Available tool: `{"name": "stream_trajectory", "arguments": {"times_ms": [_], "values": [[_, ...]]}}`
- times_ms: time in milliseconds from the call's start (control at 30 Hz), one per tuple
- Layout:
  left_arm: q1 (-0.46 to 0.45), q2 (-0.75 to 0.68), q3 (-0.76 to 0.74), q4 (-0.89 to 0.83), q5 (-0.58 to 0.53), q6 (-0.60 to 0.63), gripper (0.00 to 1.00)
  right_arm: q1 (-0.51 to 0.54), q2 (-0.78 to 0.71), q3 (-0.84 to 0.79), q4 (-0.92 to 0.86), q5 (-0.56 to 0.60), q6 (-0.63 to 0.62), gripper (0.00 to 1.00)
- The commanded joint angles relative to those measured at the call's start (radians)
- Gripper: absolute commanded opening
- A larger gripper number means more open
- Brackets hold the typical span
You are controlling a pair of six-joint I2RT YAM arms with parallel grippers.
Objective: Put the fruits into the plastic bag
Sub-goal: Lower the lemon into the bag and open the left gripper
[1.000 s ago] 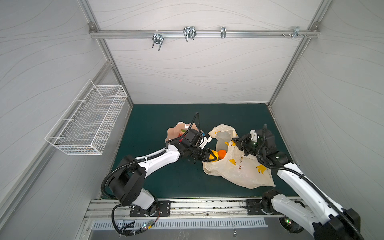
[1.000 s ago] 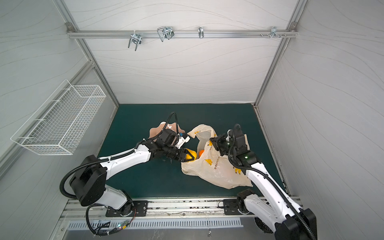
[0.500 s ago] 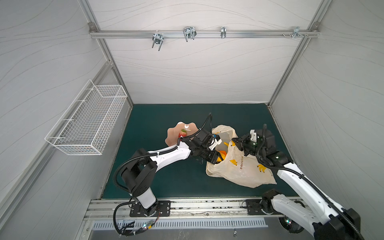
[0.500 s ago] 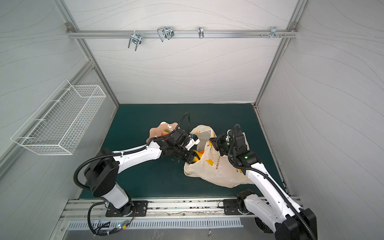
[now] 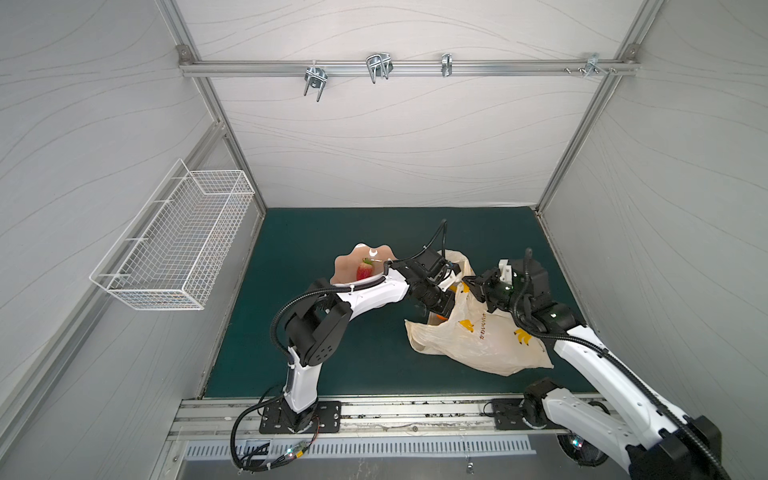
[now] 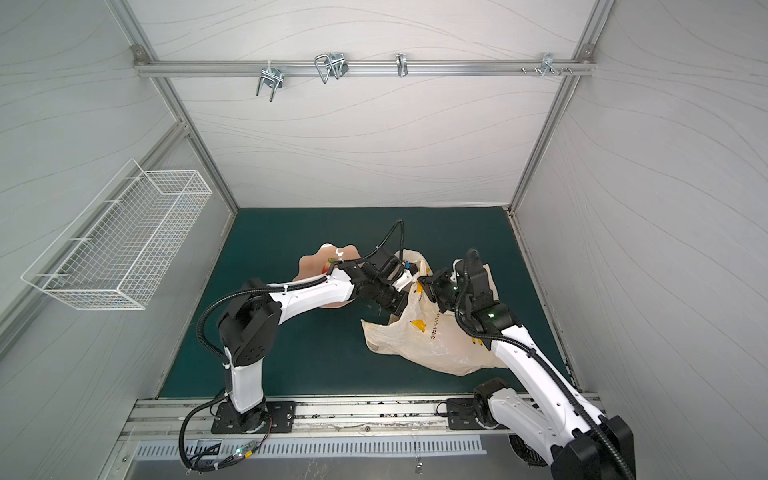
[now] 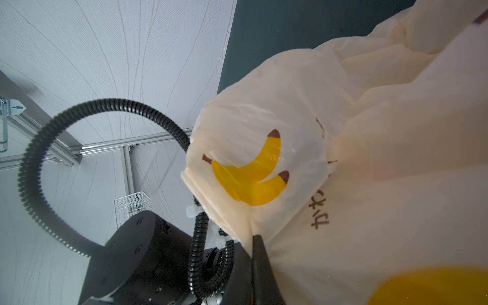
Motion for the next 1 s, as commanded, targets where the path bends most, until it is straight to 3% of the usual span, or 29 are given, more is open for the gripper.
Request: {"name": "stream_trajectory", "arguments": {"times_ms": [0, 300, 533, 967], "values": [[-0.022, 0.047, 0.093, -0.027, 0.037, 0.010, 0.40, 0.008, -0.015, 0.001, 0.028, 0.013, 0.027, 0.00], [-0.058, 0.151, 0.218, -0.019, 0.098, -0.054, 0.49, 0.009, -0.028, -0.031, 0.073, 0.018, 0.059, 0.00], [-0.066, 0.161, 0.218, 0.014, 0.097, -0.105, 0.69, 0.011, -0.028, -0.032, 0.067, 0.017, 0.059, 0.00], [-0.049, 0.088, 0.158, 0.053, 0.057, -0.152, 0.85, 0.011, -0.031, -0.028, 0.050, 0.024, 0.055, 0.00]]}}
